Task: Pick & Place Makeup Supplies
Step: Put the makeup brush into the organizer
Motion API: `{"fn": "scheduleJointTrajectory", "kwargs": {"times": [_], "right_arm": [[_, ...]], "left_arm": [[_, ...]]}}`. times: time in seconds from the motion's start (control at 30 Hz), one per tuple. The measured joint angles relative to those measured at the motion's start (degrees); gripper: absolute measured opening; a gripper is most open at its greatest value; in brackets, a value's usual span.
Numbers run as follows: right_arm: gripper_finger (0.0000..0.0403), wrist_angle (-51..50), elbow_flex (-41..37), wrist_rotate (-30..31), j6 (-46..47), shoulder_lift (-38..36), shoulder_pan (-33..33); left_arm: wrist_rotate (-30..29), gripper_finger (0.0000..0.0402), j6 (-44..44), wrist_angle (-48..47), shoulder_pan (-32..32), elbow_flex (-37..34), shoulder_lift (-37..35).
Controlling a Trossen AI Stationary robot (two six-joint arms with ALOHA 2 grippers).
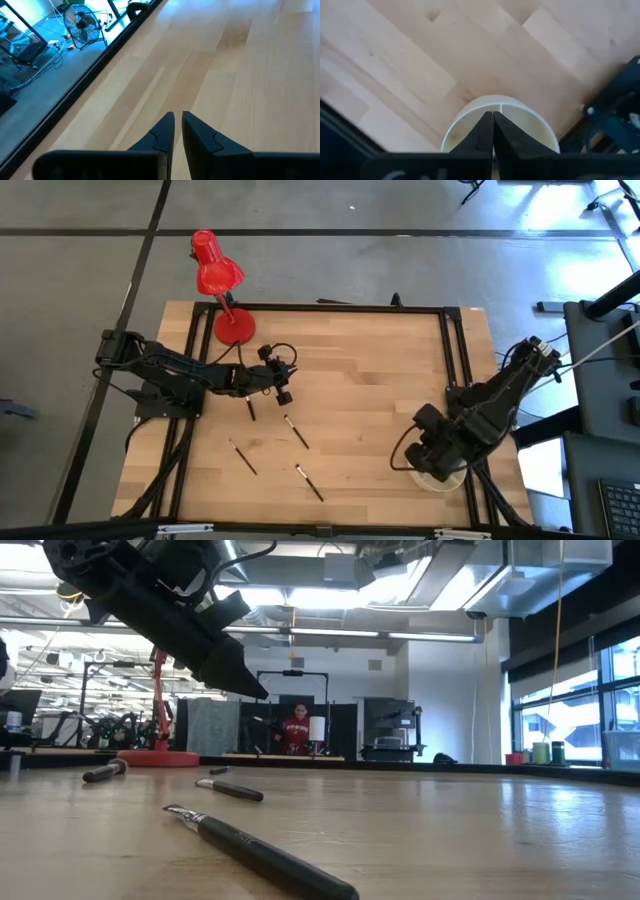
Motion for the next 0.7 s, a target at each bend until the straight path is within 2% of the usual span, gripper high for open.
{"fn": "scheduleJointTrajectory", "kwargs": {"times": [0.17, 0.47, 0.7], "right_arm": [[0.0006, 1.5, -2.7, -6.3, -3.3, 0.1, -3.6], [0.0011, 11.3, -5.0, -17.7, -13.4, 0.1, -8.6], [0.0011, 4.5, -5.1, -29.1, -9.9, 0.1, -9.0]], "left_arm": [[-0.3, 0.0031, 0.1, 0.0, 0.0, 0.0, 0.0], [-0.4, 0.0031, 1.1, 0.0, 0.0, 0.0, 0.0], [-0.3, 0.0031, 1.3, 0.0, 0.0, 0.0, 0.0]]}}
